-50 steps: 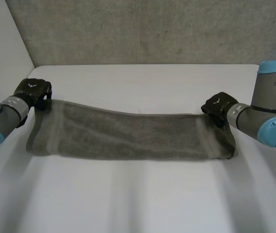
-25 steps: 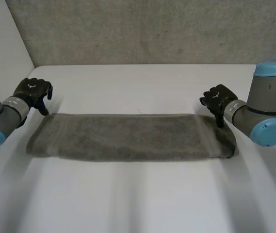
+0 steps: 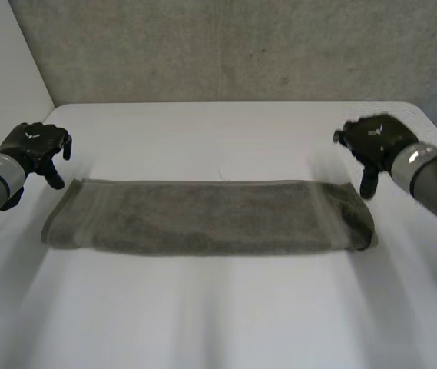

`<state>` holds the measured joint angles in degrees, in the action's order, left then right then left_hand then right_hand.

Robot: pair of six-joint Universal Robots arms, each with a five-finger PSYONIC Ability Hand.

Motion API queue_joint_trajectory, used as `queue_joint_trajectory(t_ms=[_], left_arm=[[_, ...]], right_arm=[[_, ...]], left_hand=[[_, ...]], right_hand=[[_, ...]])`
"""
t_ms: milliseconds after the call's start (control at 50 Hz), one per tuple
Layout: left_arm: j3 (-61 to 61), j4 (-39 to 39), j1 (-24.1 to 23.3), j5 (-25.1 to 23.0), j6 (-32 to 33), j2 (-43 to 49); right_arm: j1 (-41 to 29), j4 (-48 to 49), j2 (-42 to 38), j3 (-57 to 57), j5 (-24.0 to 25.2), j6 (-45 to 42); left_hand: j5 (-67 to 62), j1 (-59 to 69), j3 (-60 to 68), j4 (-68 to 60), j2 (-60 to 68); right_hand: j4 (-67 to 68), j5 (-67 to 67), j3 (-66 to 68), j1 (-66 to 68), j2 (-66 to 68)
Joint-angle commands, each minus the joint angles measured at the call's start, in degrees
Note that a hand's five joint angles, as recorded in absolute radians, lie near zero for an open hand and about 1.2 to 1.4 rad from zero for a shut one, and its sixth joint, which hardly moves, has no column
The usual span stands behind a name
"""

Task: Fold the towel.

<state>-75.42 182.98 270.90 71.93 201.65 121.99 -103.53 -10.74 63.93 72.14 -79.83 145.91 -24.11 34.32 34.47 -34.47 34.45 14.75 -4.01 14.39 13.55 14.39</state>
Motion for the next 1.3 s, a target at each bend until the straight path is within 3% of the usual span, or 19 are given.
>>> queue_joint_trajectory(t_ms=[20, 220, 320, 380, 420, 440, 460, 480, 520, 700, 900, 980, 1080, 1120, 1180, 1220, 1240, 1300], left_arm=[[-5.70, 0.36, -0.11, -3.11, -0.11, -4.82], [-8.87, 0.36, -0.28, -4.70, -0.38, -7.56], [-9.40, 0.36, -0.19, -4.78, -0.47, -7.99], [-9.92, 0.36, -0.11, -4.78, -0.47, -8.43], [-10.10, 0.36, -0.02, -4.78, -0.47, -8.52], [-10.10, 0.36, -0.02, -4.78, -0.47, -8.52], [-10.19, 0.36, -0.02, -4.78, -0.47, -8.52], [-10.19, 0.36, -0.02, -4.78, -0.47, -8.52], [-10.45, 0.36, 0.07, -4.96, -0.47, -8.44], [-10.89, 0.36, -0.02, -5.49, -0.55, -8.52], [-12.03, 0.36, 0.16, -6.27, -0.55, -10.19], [-12.38, 0.36, 0.33, -6.98, -0.47, -10.46], [-12.74, 0.36, 0.42, -7.07, -0.55, -10.81], [-12.82, 0.36, 0.33, -6.98, -0.55, -10.90], [-12.82, 0.36, 0.25, -6.98, -0.55, -10.90], [-12.91, 0.36, 0.25, -6.98, -0.64, -11.07], [-12.91, 0.36, 0.25, -6.98, -0.64, -11.07], [-13.26, 0.36, 0.16, -6.98, -0.64, -11.60]], right_arm=[[0.52, 8.52, 4.45, 17.21, 0.12, 5.09], [2.45, 19.44, 1.55, 25.15, 0.12, 4.82], [2.72, 22.95, -1.09, 25.33, -0.15, 4.74], [2.89, 23.66, -2.58, 24.97, -0.06, 4.74], [3.85, 23.83, -3.55, 24.45, 0.03, 4.74], [3.86, 23.83, -3.55, 24.45, 0.03, 4.74], [4.29, 23.83, -3.64, 24.27, 0.03, 4.74], [4.30, 23.83, -3.64, 24.27, 0.03, 4.74], [5.17, 23.83, -3.64, 23.92, -0.06, 4.47], [11.24, 22.78, -2.85, 23.57, -0.06, 2.01], [28.28, 20.15, 1.98, 18.84, 0.12, -13.35], [27.68, 17.86, 2.07, 15.31, -0.32, -14.51], [21.79, 13.99, 3.30, 11.44, -0.85, -10.21], [13.40, 13.73, 5.40, 10.39, -2.16, -6.18], [8.52, 14.08, 6.12, 10.21, -3.40, -4.84], [-1.89, 16.17, 6.12, 9.77, -6.55, -4.41], [-1.94, 16.19, 6.12, 9.77, -6.56, -4.40], [-18.50, 21.71, 3.32, 9.24, -8.49, -4.84]], left_hand=[[0.01, -0.22, -0.37, 0.37, -0.35], [0.01, -0.22, -0.37, 0.37, -0.35], [0.01, -0.22, -0.37, 0.37, -0.35], [0.01, -0.22, -0.37, 0.37, -0.35], [0.01, -0.22, -0.37, 0.37, -0.35], [0.01, -0.22, -0.37, 0.37, -0.35], [0.01, -0.22, -0.37, 0.37, -0.35], [0.01, -0.22, -0.37, 0.37, -0.35], [0.01, -0.22, -0.37, 0.37, -0.35], [0.01, -0.22, -0.37, 0.37, -0.35], [0.18, -0.39, -0.53, 0.53, -0.51], [0.18, -0.39, -0.53, 0.53, -0.52], [0.18, -0.39, -0.53, 0.53, -0.52], [0.01, -0.22, -0.37, 0.37, -0.35], [0.01, -0.22, -0.37, 0.37, -0.35], [0.18, -0.39, -0.53, 0.53, -0.51], [0.18, -0.39, -0.53, 0.53, -0.52], [0.01, -0.22, -0.37, 0.37, -0.35]], right_hand=[[-0.46, -0.28, -0.10, 0.74, -0.10], [2.90, -3.64, 3.27, 4.11, 3.27], [11.48, -12.22, 11.84, 12.69, 11.84], [19.22, -19.96, 19.58, 20.42, 19.58], [35.26, -36.00, 35.62, 36.47, 35.62], [35.37, -36.11, 35.73, 36.57, 35.73], [48.52, -49.26, 48.89, 49.73, 48.89], [48.66, -49.40, 49.02, 49.86, 49.02], [62.55, -63.29, 62.92, 63.76, 62.92], [65.25, -65.99, 65.61, 66.45, 65.61], [65.25, -65.99, 65.61, 66.45, 65.61], [65.25, -65.99, 65.61, 66.45, 65.61], [65.25, -65.99, 65.61, 66.45, 65.61], [65.25, -65.99, 65.61, 66.45, 65.61], [65.25, -65.99, 65.61, 66.45, 65.61], [65.25, -65.99, 65.61, 66.45, 65.61], [65.25, -65.99, 65.61, 66.45, 65.61], [65.25, -65.99, 65.61, 66.45, 65.61]])
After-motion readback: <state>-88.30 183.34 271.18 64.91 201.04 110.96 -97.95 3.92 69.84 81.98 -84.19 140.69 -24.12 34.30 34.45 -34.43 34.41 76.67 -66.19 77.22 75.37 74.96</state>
